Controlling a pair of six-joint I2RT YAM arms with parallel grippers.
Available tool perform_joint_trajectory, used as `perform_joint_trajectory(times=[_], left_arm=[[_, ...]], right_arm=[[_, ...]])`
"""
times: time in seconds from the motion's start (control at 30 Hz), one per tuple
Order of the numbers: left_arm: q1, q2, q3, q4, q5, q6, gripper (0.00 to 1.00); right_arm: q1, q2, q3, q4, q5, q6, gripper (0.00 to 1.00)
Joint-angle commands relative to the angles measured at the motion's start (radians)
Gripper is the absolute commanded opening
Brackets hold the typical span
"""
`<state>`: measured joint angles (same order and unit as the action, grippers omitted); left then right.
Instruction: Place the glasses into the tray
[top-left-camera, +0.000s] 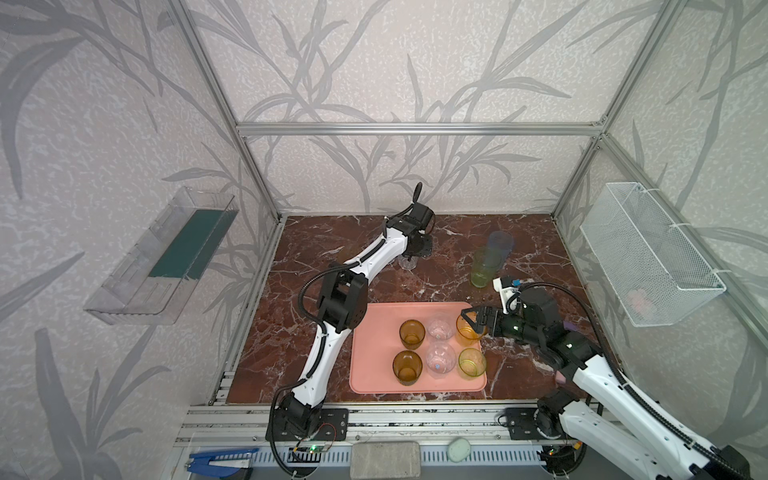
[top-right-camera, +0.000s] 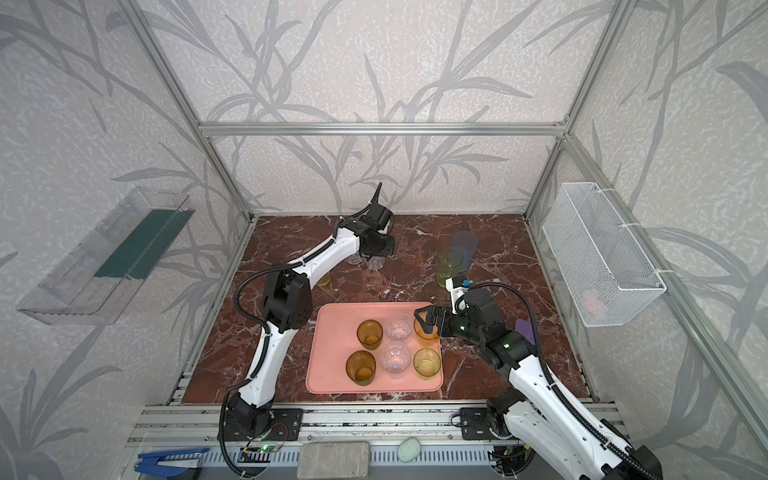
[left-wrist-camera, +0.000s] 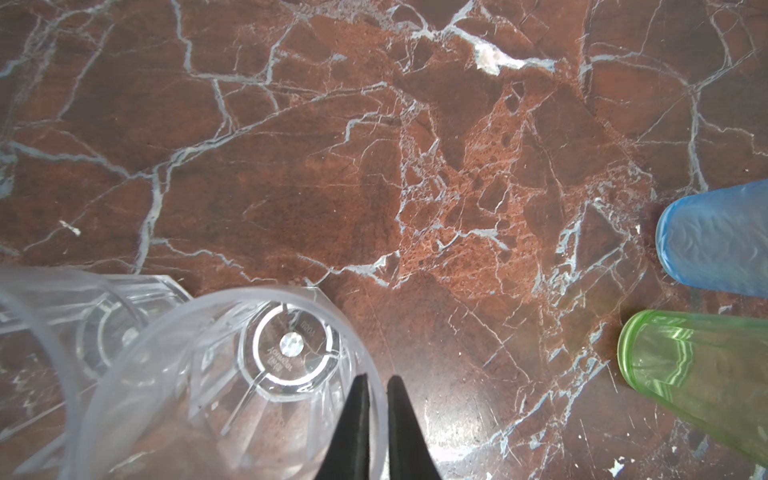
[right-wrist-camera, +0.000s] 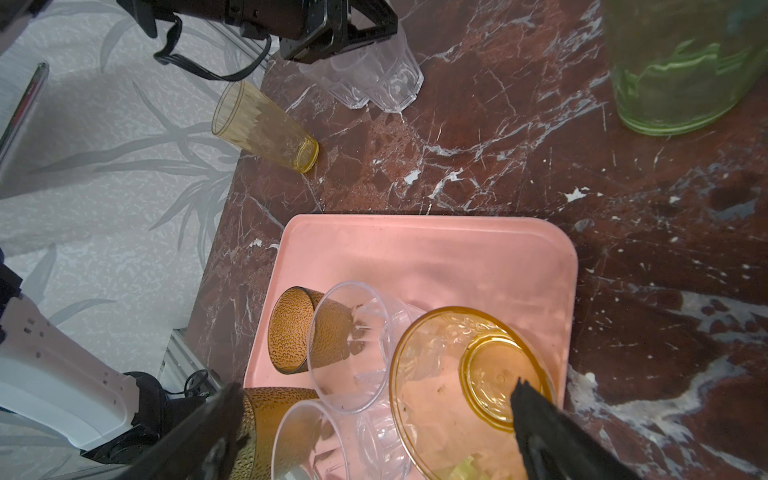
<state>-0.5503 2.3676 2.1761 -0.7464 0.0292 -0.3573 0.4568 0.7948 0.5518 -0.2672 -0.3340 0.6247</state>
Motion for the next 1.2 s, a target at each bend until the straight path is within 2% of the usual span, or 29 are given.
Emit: perform_joint_trajectory(times=[0.0,0.13,0.53,0.8,1.17], left_arm=[[-0.005,0.019,0.025,-0.035,0.01,0.006,0.04],[-0.008,0.012,0.027,-0.048,0.007,0.001,0.0],[-0.052,-0.061,0.025,-0.099,-0.042,0.024,0.0],[-0.064,-0.13,0.022,-0.163,-0.038,-0.018,0.0],[-0.091,-0.286,-0.089,-0.172,-0.093,-0.055,0.0]], right_arm=[[-0.007,-0.018,-0.01,-0.016,0.012,0.004,0.99],[-0.006,-0.02,-0.009,-0.019,0.014,0.004,0.99],[-0.008,-0.06,-0.015,-0.027,0.022,0.006,0.99],[-0.007,-0.109,-0.032,-0.035,0.006,0.007,0.99],[-0.007,-0.153,-0.052,-0.042,-0.041,0.007,0.99]])
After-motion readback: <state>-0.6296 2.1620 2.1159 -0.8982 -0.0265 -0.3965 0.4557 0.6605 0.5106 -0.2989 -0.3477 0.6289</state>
